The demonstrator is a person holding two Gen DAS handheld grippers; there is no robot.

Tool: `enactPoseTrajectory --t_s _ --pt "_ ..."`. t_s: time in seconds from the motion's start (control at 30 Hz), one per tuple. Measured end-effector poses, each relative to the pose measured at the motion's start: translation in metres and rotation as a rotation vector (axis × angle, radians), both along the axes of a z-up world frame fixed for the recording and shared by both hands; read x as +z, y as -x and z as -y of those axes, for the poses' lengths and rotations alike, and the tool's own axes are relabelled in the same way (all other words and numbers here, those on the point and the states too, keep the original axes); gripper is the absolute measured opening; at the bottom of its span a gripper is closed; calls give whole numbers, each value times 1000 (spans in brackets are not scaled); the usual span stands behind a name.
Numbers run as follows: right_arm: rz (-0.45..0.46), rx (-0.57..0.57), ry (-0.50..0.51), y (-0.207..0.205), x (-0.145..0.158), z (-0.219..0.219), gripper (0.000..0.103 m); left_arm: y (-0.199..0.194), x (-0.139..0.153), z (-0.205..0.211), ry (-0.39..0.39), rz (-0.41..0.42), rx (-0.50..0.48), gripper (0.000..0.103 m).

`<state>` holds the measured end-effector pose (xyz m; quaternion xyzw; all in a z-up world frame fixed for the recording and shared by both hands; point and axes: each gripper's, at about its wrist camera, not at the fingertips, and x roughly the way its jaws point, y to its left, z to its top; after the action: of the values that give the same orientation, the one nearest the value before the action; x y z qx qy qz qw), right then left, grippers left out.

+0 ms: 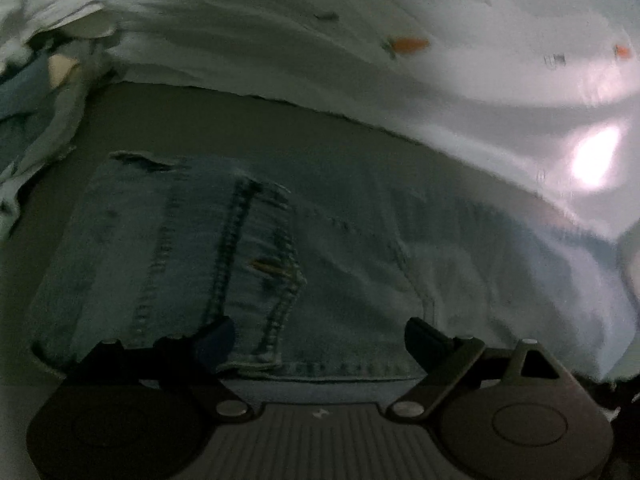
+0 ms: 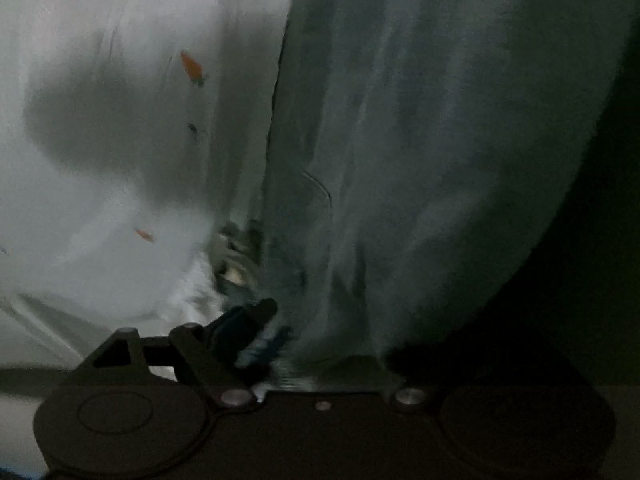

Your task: Fold clothes

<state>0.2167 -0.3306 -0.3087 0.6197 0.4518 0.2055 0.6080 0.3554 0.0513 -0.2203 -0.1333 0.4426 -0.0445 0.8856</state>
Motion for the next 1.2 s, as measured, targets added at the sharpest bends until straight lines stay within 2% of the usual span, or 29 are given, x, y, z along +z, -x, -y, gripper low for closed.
enactPoseTrajectory --t_s 0.1,0.2,0.27,0.37,0.47,0.5,0.6,0.67,0.77,0.83,0.87,1.03,1.2 --pt "-37 -7 2 5 1 10 76 15 7 -22 31 -1 82 92" --pt "-65 -18 4 5 4 16 76 35 10 -46 63 -8 143 92" --pt "-68 -10 68 12 14 20 80 47 10 -58 71 -14 174 92" --pt "-20 -13 240 27 39 45 81 61 3 -76 104 -32 235 93" --pt "95 -48 518 32 82 51 82 70 -14 -93 196 -74 340 93" --pt "136 -61 618 34 95 52 85 70 -20 -99 245 -87 377 93" --pt "279 2 923 24 124 34 101 71 -34 -110 374 -86 449 93" --pt "296 45 1039 12 124 24 101 67 -40 -114 431 -65 461 95" --pt "270 48 1040 8 109 25 101 60 -47 -114 523 -34 431 98" --pt "242 51 1023 -2 95 22 101 53 -49 -114 543 -26 414 100" --pt "233 55 1038 -2 93 22 102 50 -49 -113 543 -24 410 101" --pt "251 117 1244 -23 76 8 102 44 -53 -115 574 -9 426 103" --pt "206 93 1249 -34 57 12 103 38 -55 -120 641 4 437 102"
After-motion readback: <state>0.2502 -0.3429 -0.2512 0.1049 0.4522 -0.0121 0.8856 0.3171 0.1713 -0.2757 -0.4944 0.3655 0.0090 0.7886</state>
